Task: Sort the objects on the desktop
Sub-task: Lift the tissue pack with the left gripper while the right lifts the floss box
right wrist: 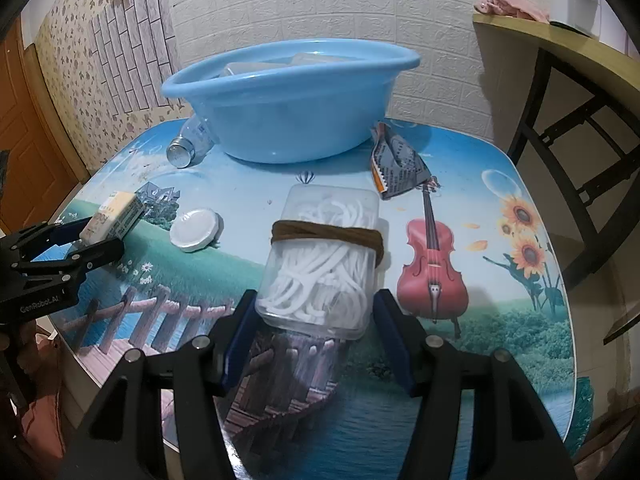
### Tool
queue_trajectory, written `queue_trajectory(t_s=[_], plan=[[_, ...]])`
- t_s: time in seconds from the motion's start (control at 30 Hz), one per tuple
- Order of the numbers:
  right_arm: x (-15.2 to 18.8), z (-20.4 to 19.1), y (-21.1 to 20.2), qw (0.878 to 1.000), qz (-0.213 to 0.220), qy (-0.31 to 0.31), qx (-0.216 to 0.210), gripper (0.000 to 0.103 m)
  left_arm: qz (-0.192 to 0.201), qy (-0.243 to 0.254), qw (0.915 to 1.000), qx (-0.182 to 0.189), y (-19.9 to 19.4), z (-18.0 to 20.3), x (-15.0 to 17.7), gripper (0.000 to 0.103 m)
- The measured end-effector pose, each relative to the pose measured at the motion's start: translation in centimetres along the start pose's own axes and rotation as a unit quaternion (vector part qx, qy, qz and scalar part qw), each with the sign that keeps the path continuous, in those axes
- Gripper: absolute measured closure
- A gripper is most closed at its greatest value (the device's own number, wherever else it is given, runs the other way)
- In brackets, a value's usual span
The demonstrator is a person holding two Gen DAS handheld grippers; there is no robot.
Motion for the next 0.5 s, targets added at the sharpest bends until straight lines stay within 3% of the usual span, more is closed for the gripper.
queue_trajectory(t_s=[0.03, 0.5], plan=[[0.0, 0.0, 0.0, 1.000, 0.000, 0.002, 0.000, 0.045, 0.001, 0.000, 1.0000, 0.000, -0.1, 0.0, 0.0, 0.056], [-0.7, 0.4, -1.9, 0.999, 0.036, 0.015, -0.016, 0.048, 0.003, -0.005, 0.9999, 0.012, -1.5, 0.1, -0.5, 0.056]])
Point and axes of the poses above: each gripper's, at about its wrist camera, not at the fingertips, and y roughly the way its jaws point, z to its right, x to its underside, the point moved 2 cm from there along y, roughly the way its jaws point, and after that the axes turned 1 degree about -x, right-handed, at the moved point
